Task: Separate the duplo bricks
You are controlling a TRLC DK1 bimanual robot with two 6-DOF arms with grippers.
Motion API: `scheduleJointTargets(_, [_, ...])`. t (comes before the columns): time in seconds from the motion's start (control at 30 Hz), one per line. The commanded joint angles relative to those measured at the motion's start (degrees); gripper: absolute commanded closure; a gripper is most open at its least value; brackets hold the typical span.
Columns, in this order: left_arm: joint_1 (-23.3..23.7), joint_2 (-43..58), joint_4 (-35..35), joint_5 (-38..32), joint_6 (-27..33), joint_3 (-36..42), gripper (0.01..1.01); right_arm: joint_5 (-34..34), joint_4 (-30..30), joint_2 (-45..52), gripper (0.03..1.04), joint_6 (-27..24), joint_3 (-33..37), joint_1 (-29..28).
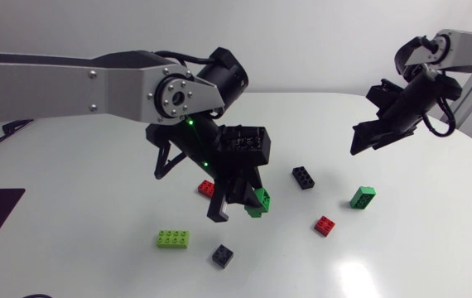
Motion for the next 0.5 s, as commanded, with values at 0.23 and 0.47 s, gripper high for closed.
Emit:
scheduleJointTargets(0.23, [0.6, -2.5, 0.5, -0.1, 0.2, -1.2, 0.779, 6.9, -28.3, 23.9, 0.14, 9.1, 36.7, 0.8])
scheduleJointTargets(0.47, [1.7, -3.8, 0.5, 0.1, 1.5, -1.8, 0.779, 7.2, -28.6, 23.0, 0.14, 11.0, 28.7, 2.3])
